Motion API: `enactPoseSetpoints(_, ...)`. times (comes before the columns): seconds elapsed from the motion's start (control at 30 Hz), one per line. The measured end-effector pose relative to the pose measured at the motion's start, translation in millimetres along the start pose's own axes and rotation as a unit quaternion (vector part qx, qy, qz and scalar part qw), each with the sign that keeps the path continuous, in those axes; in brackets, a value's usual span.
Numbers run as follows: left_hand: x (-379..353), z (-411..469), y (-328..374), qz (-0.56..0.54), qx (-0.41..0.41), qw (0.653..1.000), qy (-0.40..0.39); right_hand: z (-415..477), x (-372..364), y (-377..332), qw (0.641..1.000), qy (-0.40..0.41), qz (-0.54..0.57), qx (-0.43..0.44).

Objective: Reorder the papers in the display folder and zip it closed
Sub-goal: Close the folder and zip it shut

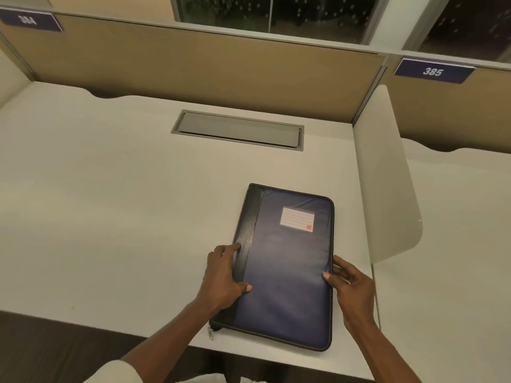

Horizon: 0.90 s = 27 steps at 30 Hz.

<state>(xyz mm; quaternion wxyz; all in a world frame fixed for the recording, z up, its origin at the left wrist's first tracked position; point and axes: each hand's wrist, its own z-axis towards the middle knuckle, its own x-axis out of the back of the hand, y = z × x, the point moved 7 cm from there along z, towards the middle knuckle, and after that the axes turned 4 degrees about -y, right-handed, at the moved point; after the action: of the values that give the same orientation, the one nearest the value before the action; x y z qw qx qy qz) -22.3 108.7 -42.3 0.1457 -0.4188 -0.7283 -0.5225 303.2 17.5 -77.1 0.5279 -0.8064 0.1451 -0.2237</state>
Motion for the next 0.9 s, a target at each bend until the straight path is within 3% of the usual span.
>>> enactPoseSetpoints(0.53,128.6,71.8,-69.8,0.037,0.035,0.998,0.038,67.2,-166.4,-68.3,0.997,-0.049,-0.030,0.050)
enactPoseSetpoints(0.9,136.3,91.6,-75.8,0.143,-0.011,0.989,0.020,67.9,-183.6,-72.3,0.987,-0.015,-0.141,0.076)
